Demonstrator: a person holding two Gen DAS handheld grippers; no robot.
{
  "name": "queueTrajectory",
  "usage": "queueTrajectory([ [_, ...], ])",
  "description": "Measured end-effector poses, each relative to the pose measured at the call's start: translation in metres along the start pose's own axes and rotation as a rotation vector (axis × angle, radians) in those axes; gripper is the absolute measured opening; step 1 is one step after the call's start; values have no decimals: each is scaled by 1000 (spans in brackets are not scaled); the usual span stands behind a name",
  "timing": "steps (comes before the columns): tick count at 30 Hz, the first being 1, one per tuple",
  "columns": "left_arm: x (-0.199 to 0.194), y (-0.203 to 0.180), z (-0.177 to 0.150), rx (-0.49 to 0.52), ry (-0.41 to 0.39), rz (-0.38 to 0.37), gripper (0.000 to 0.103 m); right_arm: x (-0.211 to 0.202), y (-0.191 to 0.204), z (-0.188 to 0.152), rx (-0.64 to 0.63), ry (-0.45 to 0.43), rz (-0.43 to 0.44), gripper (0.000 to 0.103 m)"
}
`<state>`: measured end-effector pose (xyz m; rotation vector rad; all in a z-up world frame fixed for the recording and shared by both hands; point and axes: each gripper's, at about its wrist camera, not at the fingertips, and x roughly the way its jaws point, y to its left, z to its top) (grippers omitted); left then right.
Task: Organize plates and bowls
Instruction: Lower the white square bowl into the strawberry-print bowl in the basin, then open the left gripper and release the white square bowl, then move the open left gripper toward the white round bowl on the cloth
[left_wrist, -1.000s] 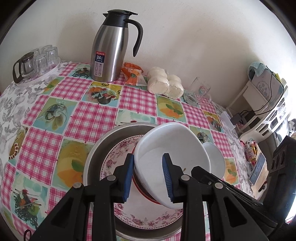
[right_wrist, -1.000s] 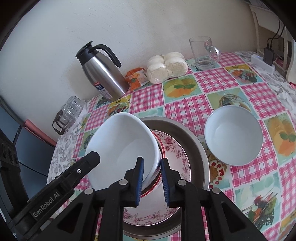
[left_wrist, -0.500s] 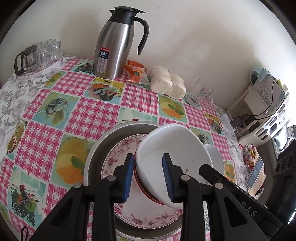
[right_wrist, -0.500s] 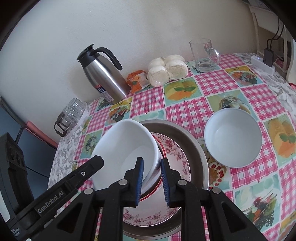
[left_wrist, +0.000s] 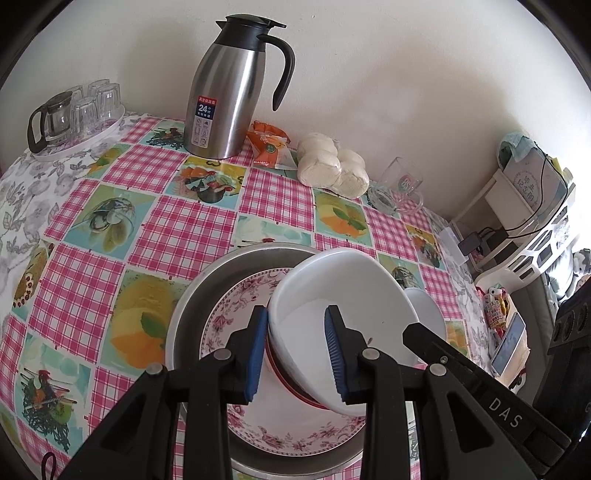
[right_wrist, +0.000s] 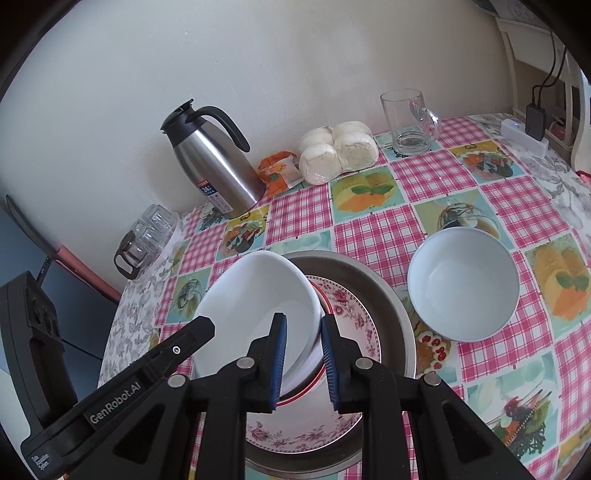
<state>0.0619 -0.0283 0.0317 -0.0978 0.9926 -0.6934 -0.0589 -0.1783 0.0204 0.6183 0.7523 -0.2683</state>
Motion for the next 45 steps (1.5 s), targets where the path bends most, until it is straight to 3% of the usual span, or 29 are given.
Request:
queueTrajectory([
  [10, -16, 2, 4, -8, -84, 21, 35, -13, -3, 5, -10, -54, -29, 22],
  [14, -22, 4, 6, -17, -116, 74, 55, -17, -4, 6, -26, -77, -70, 22],
  [21, -17, 13, 7, -46, -90, 194, 71, -15, -1, 6, -79, -92, -150, 59],
  [24, -13, 21, 6, -74, -76, 250, 84, -14, -1, 5, -92, -95, -172, 65],
  [26, -12, 27, 5, -95, -73, 279, 85, -13, -3, 5, -93, -92, -180, 76],
  [29, -12, 34, 3, -113, -84, 316, 87, -11, -4, 5, -94, -89, -185, 79],
  [31, -14, 37, 2, -123, -98, 347, 96, -11, -4, 5, -97, -90, -189, 86],
  [33, -16, 40, 2, -127, -111, 364, 97, -11, -4, 5, -104, -96, -193, 97],
  [40, -18, 45, 3, -141, -124, 431, 98, -11, -3, 4, -120, -106, -211, 103],
  [45, -30, 39, 4, -138, -203, 402, 98, -15, -9, 7, -111, -128, -227, 103],
])
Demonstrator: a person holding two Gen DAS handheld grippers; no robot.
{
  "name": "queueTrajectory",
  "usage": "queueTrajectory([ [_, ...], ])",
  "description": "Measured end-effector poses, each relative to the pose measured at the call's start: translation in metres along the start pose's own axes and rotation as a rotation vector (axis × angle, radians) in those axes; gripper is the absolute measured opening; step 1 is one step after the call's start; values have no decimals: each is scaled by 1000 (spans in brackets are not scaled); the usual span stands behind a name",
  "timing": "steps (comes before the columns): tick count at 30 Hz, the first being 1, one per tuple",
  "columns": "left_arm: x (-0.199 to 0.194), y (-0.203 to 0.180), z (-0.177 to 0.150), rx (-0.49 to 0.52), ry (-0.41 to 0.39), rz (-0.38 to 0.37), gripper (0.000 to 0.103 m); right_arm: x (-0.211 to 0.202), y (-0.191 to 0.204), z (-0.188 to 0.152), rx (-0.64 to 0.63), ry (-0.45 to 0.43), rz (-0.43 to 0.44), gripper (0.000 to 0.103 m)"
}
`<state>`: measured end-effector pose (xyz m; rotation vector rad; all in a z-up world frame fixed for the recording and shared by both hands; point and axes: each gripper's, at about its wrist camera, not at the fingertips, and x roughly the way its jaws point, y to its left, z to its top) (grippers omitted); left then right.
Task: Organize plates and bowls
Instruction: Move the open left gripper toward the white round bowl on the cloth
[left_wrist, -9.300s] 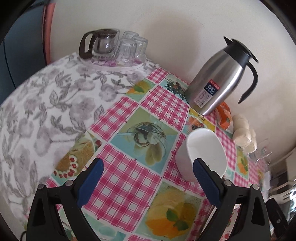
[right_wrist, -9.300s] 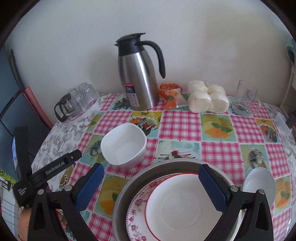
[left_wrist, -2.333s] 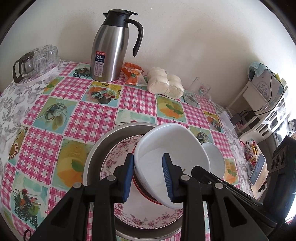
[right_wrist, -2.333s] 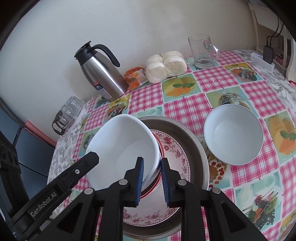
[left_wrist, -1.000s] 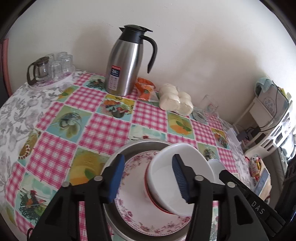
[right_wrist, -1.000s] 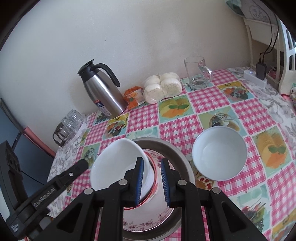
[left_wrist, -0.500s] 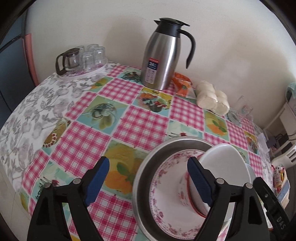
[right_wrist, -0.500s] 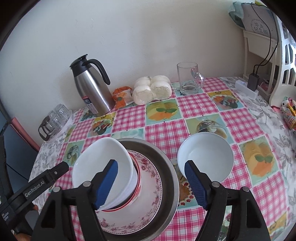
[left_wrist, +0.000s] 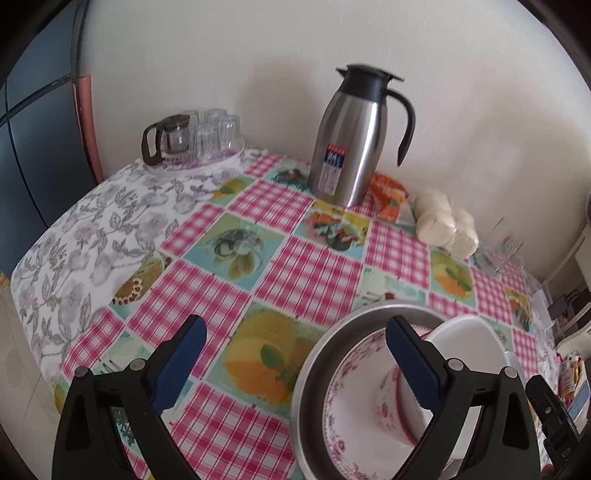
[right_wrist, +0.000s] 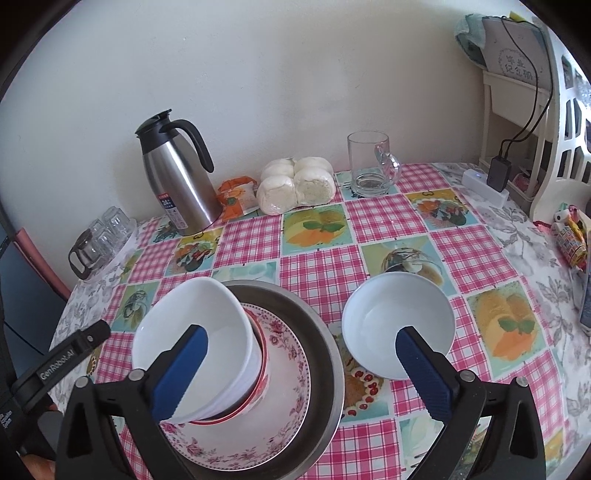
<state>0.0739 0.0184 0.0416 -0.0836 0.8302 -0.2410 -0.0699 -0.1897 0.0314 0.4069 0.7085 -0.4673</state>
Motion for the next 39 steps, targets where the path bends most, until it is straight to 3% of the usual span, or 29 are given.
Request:
queueTrajectory([
  [9, -32, -32, 2, 75, -137, -120, 98, -6, -44, 8, 115, -29, -75, 103],
  [18, -61, -81, 1, 162, -171, -368, 98, -8, -120, 8, 295, -25, -200, 103],
  [25, -66, -138, -21, 311, -103, -499, 98, -3, -160, 1, 391, -2, -230, 103],
  [33, -57, -191, -32, 425, -24, -509, 98, 8, -186, -5, 460, 29, -234, 103],
  [39, -33, -228, -37, 481, 84, -502, 98, 16, -195, -9, 484, 56, -233, 103],
])
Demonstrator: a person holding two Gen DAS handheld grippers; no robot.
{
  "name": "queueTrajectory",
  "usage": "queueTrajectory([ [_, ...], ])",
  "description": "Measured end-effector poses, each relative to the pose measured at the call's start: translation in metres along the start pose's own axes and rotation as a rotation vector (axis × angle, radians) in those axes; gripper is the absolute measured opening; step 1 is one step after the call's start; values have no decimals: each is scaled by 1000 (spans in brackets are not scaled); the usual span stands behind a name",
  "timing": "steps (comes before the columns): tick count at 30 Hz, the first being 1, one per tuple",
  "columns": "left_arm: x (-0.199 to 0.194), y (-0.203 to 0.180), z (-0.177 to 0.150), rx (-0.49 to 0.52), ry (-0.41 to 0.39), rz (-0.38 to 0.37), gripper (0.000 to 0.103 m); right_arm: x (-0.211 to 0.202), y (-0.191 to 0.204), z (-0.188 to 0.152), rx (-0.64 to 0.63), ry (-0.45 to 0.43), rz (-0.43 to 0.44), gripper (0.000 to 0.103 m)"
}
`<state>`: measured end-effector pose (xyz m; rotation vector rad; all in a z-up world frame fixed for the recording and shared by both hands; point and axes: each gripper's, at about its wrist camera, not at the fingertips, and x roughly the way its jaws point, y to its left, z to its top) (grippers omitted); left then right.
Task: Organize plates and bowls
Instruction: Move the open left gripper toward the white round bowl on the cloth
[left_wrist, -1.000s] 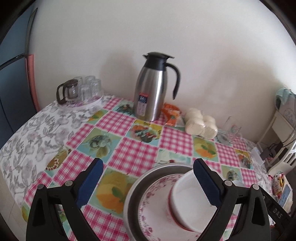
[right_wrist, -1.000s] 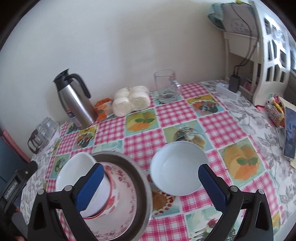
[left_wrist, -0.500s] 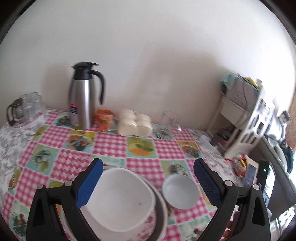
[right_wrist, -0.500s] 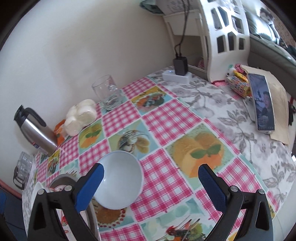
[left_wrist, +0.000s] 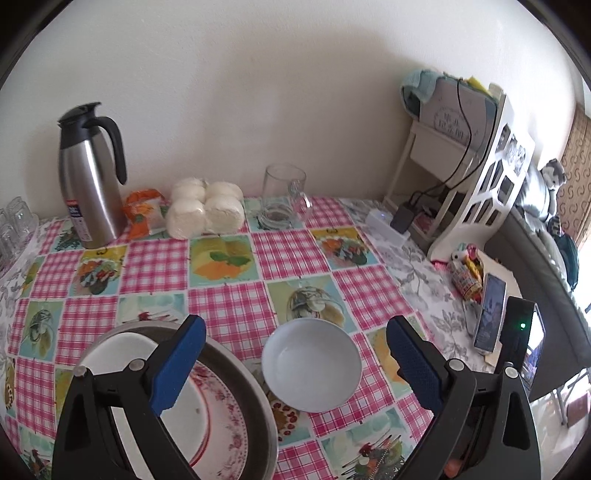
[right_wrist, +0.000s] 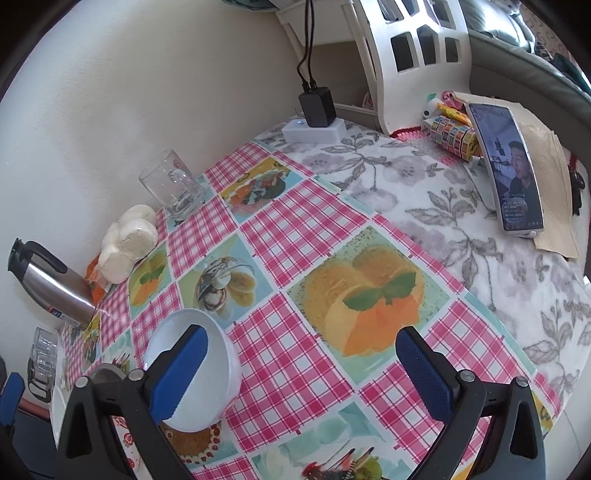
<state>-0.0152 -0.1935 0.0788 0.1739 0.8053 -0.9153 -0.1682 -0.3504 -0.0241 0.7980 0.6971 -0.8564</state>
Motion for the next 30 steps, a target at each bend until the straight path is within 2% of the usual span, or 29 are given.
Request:
queueTrajectory([
  [6, 42, -9, -2, 30, 95, 19, 96, 13, 3, -2, -35, 37, -1, 103],
  [10, 64, -8, -5, 32, 142, 28, 87, 27, 10, -7, -81, 76, 6, 103],
  [17, 90, -7, -11, 51, 201, 56, 80, 43, 22, -15, -130, 132, 24, 96],
  [19, 96, -6, -14, 56, 217, 60, 72, 47, 24, -17, -133, 147, 27, 91],
  [22, 101, -6, -16, 69, 225, 65, 70, 51, 25, -19, -126, 165, 49, 82],
  [24, 103, -6, -17, 75, 225, 69, 70, 54, 25, -20, -118, 178, 59, 67],
  [28, 107, -6, -19, 87, 229, 75, 65, 57, 26, -22, -94, 193, 104, 55],
  [30, 108, -6, -19, 94, 232, 80, 63, 57, 29, -22, -98, 194, 123, 45],
])
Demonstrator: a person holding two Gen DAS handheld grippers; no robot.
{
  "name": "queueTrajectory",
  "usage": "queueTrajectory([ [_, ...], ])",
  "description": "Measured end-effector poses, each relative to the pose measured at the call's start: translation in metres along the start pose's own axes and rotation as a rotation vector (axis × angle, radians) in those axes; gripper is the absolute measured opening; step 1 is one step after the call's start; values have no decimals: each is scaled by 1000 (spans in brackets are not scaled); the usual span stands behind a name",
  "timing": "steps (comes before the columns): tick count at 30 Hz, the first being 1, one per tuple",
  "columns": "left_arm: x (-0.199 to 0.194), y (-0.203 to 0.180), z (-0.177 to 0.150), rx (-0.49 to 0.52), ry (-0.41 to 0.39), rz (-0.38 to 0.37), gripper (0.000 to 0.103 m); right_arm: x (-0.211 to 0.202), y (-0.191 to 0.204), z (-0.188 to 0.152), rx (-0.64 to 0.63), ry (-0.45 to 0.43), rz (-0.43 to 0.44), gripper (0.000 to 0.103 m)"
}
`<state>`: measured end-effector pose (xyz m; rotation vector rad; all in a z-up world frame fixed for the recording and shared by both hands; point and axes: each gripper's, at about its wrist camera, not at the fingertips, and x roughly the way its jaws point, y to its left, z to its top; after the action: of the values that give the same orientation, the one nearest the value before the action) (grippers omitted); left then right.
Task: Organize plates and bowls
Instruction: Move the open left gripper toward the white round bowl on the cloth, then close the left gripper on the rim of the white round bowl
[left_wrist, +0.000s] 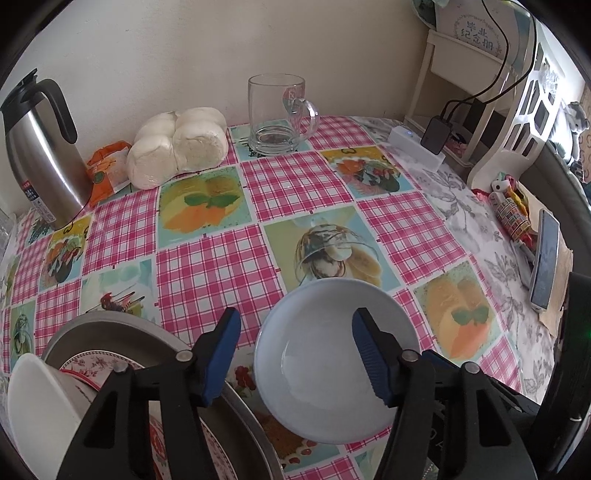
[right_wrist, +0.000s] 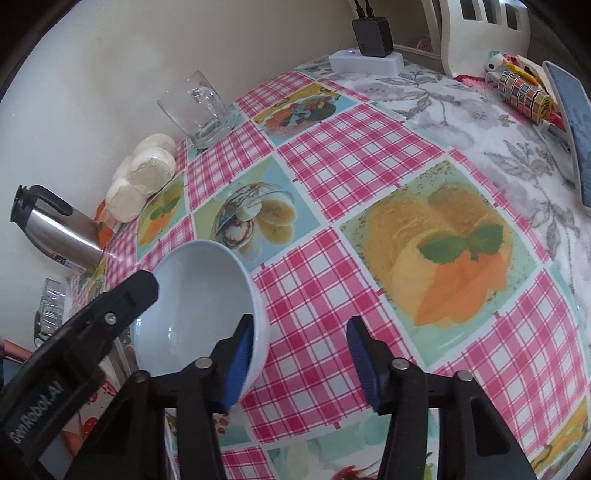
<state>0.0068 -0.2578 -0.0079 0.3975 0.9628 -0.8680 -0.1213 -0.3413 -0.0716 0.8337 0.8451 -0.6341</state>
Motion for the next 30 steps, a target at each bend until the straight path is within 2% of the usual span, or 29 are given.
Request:
queueTrajectory([
  [2, 0, 0, 0, 2, -2, 2, 62, 0, 2, 0, -4, -2, 17, 35],
  [5, 1, 0, -1, 4, -1, 0, 59, 0, 3, 1, -3, -6, 13, 26],
  [8, 4, -1, -2, 12, 10, 0, 51, 0, 3, 2, -4, -8, 19, 20],
  [15, 8, -5, -5, 26, 23, -5, 40, 2, -2, 2, 12, -5, 20, 19],
  [22, 14, -9, -9, 41, 40, -18, 30, 3, -6, 1, 29, 2, 25, 14],
  [30, 13, -10, -11, 52, 33, -30, 26, 3, -7, -1, 51, 19, 40, 11],
])
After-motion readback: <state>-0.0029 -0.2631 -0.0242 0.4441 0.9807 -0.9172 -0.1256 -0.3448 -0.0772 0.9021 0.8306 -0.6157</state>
